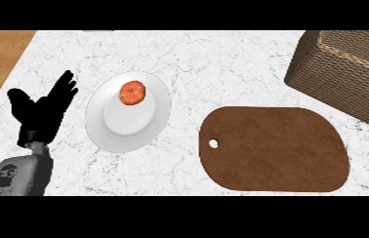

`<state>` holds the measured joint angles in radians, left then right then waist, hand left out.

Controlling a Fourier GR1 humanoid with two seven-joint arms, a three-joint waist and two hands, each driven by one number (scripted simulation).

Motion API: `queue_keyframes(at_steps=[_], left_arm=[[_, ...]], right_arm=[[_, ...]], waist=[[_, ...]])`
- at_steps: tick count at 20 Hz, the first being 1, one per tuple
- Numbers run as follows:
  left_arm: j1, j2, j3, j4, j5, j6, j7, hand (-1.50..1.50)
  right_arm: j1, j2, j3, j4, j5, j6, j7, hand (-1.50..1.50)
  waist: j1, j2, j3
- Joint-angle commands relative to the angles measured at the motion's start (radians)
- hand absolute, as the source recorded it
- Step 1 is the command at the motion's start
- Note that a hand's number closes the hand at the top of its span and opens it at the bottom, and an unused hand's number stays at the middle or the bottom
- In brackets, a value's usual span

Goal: Pick the can from the cutting board and place it in the basket

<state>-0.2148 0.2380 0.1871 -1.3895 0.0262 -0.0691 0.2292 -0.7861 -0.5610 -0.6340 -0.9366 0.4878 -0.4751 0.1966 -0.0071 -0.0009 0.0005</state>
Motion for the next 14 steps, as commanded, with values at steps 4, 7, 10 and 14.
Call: queue_keyframes(at_steps=[4, 7, 10, 14], left_arm=[[-0.006, 0.016, 0.017, -0.002, 0.002, 0.004, 0.021, 0.0], [0.047, 0.035, 0.036, -0.053, 0.039, -0.035, 0.027, 0.0], [0.014, 0.02, 0.022, -0.028, 0.019, -0.014, 0.02, 0.0], [-0.021, 0.003, 0.008, 0.022, 0.001, -0.003, -0.005, 0.0]], right_arm=[[0.159, -0.118, -0.163, -0.111, -0.212, 0.16, 0.023, -1.5], [0.285, -0.167, -0.241, -0.153, -0.324, 0.313, -0.005, -1.5], [0.44, -0.179, -0.276, -0.228, -0.382, 0.471, 0.018, -1.5], [0.521, -0.283, -0.374, -0.11, -0.474, 0.604, -0.096, -1.5]], waist=[[-0.012, -0.003, 0.0], [-0.011, -0.005, 0.0], [-0.033, -0.008, -0.001], [-0.012, 0.001, 0.0]])
